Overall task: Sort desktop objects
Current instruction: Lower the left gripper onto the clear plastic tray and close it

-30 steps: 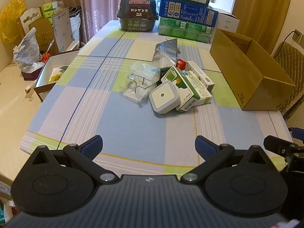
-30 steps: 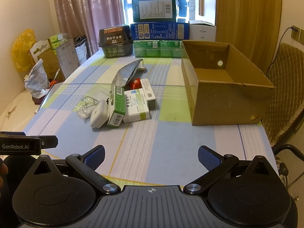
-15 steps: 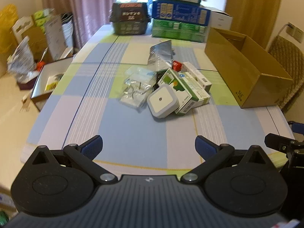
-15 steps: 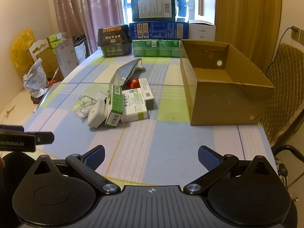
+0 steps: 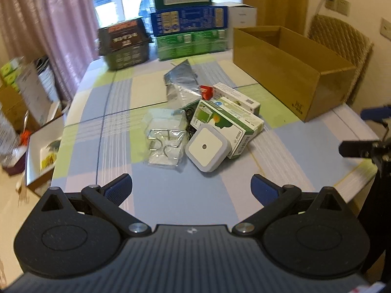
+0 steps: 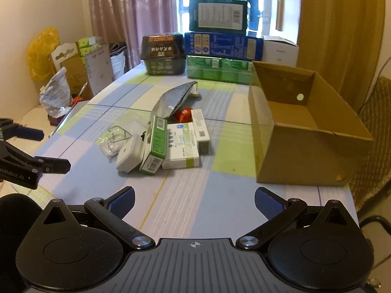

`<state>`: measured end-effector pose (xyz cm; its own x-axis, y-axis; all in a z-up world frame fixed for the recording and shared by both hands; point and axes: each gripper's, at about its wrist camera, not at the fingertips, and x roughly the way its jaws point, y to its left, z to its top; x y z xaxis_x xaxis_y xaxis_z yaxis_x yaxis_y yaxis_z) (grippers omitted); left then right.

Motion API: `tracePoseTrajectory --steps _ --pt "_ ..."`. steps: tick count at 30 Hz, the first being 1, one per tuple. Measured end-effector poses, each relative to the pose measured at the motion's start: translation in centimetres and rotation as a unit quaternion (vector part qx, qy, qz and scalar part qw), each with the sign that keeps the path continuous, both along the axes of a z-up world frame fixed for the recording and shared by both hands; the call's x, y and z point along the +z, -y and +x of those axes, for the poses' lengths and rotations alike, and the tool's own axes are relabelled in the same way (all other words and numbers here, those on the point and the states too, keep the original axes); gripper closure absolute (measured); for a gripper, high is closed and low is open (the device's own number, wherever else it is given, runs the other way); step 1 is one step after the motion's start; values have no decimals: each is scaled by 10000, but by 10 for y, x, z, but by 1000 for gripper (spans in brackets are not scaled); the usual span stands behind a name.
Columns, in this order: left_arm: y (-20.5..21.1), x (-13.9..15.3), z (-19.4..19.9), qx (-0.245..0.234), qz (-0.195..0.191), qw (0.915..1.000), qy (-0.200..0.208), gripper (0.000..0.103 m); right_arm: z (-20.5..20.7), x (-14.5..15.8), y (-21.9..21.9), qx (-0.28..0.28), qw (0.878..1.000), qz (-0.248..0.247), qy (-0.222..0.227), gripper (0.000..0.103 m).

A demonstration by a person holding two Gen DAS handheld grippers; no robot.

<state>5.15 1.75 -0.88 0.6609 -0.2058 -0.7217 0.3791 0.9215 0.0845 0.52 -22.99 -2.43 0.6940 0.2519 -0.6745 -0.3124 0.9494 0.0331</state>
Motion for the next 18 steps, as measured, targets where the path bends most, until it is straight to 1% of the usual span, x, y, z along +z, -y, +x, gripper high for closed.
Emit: tracePoseTrajectory --steps 4,7,9,12,15,18 --pt "-2 -10 14 -264 102 9996 -49 2 12 -8 -8 123 9999 -58 -43 2" --pt "-9 -18 31 -158 126 9997 -130 3 20 -14 -15 221 9997 -71 -62 2" --pt "-17 -23 44 -59 87 9998 -192 9 26 -18 -20 261 9996 -90 -84 2" --pt "-26 -30 63 69 96 9997 -205 12 35 -23 -29 292 9995 -98 -93 2" --pt "-29 -37 79 14 179 9997 -164 12 44 -29 -40 368 9992 -132 -86 2" --pt "-31 -45 94 -111 132 9997 -150 13 51 -35 -50 432 9989 -149 -36 2"
